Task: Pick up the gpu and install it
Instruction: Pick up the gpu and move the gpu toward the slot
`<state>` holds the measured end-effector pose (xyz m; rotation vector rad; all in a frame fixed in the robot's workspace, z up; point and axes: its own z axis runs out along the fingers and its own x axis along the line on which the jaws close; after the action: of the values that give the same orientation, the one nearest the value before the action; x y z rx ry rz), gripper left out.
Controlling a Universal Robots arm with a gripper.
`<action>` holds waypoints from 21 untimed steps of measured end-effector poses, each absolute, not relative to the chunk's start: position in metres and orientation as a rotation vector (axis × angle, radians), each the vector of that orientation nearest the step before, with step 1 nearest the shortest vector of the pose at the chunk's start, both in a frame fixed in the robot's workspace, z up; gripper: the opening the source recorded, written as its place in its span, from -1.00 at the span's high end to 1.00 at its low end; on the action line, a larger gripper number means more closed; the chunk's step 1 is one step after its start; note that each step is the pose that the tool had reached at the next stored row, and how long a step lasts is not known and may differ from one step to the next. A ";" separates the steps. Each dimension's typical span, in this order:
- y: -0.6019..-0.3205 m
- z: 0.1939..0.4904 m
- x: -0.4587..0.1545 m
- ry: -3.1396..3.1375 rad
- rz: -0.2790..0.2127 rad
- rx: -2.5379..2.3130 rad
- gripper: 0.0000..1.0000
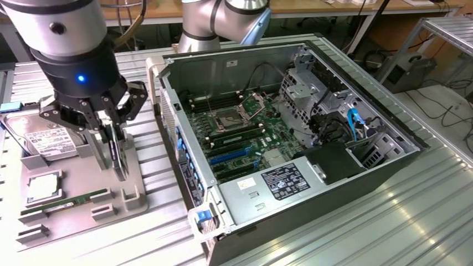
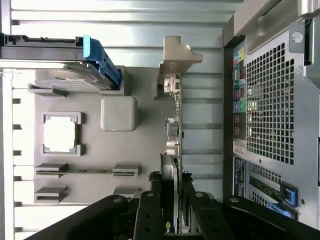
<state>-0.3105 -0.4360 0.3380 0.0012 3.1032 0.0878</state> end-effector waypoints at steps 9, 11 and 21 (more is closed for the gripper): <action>-0.448 0.389 -0.295 3.105 0.089 0.001 0.47; -0.449 0.398 -0.290 3.105 0.089 0.001 0.47; -0.457 0.445 -0.257 3.108 0.089 0.001 0.47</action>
<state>-0.2567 -0.4569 0.4452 0.0014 3.1085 0.0887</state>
